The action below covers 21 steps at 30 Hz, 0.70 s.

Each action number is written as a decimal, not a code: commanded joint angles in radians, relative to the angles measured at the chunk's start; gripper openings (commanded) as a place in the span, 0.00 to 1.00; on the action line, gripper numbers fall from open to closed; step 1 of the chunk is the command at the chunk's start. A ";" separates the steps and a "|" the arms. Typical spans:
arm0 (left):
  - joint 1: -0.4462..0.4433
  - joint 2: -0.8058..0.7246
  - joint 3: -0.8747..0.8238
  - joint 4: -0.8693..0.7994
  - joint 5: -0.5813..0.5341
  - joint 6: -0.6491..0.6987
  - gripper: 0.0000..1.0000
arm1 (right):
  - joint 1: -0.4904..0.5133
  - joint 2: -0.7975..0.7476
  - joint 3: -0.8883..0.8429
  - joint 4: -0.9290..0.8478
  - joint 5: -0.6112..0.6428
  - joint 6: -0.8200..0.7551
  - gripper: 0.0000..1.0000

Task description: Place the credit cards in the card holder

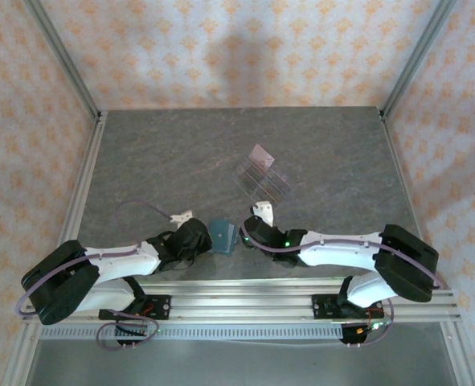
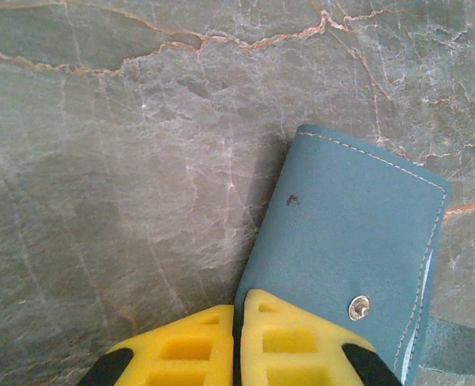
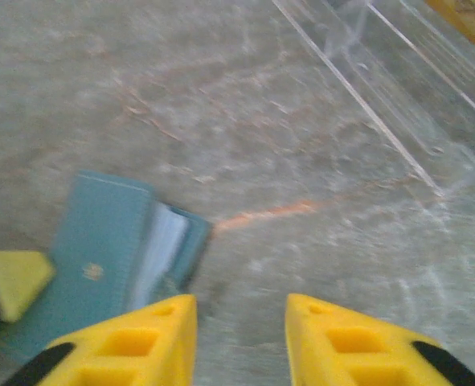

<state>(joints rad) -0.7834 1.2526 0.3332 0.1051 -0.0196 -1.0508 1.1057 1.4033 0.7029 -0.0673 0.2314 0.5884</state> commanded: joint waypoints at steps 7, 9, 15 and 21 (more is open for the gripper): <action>-0.025 0.017 -0.007 -0.147 -0.047 -0.028 0.09 | -0.018 0.181 0.251 -0.102 -0.261 -0.031 0.32; -0.028 0.010 -0.007 -0.152 -0.051 -0.031 0.09 | -0.043 0.241 0.286 -0.105 -0.303 -0.006 0.31; -0.040 -0.016 -0.014 -0.171 -0.069 -0.038 0.09 | -0.068 0.305 0.236 -0.047 -0.328 0.052 0.24; -0.039 -0.026 -0.016 -0.179 -0.076 -0.032 0.10 | -0.070 0.270 0.126 -0.047 -0.307 0.064 0.28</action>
<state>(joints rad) -0.8185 1.2251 0.3389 0.0448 -0.0612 -1.0767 1.0351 1.7065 0.8715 -0.0937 -0.0792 0.6292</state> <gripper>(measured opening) 0.096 0.282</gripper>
